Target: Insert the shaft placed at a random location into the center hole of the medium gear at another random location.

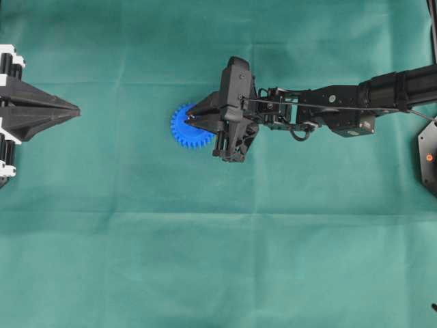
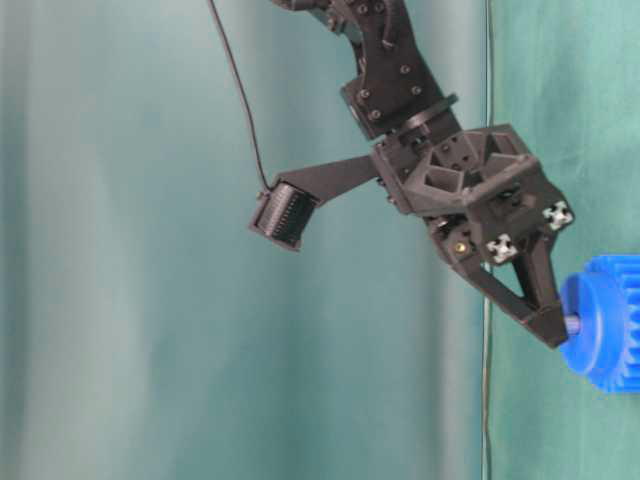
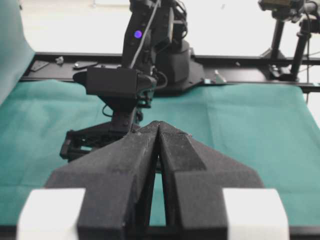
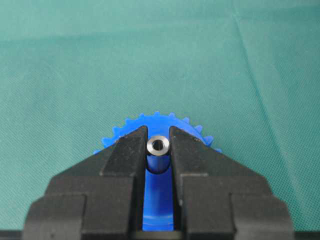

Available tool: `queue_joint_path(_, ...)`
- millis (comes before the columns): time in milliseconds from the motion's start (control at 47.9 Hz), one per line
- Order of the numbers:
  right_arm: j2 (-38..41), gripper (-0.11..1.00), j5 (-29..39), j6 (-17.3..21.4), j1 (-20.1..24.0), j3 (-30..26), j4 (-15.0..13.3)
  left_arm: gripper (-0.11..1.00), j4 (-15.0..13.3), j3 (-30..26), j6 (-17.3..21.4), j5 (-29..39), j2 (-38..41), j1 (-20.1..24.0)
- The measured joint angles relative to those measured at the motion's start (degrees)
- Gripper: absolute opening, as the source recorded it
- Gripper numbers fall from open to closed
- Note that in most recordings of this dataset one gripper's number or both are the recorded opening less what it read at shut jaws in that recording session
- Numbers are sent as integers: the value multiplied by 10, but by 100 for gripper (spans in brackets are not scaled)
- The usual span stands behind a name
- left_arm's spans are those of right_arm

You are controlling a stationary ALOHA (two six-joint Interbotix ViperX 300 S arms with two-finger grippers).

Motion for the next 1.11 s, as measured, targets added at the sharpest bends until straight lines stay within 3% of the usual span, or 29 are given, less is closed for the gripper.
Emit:
queue_joint_path(752, 10, 15, -18, 0, 0, -2, 0, 0, 1, 0, 0, 0, 0, 0)
queue_joint_path(814, 11, 27, -18, 1, 0, -2, 0, 0, 0, 0, 0, 0, 0, 0)
queue_joint_path(1023, 10, 87, -14, 0, 0, -2, 1, 0, 1, 0, 0, 0, 1, 0)
queue_joint_path(1107, 10, 86, -9, 0, 0, -2, 1, 0, 0, 1, 0, 0, 0, 0)
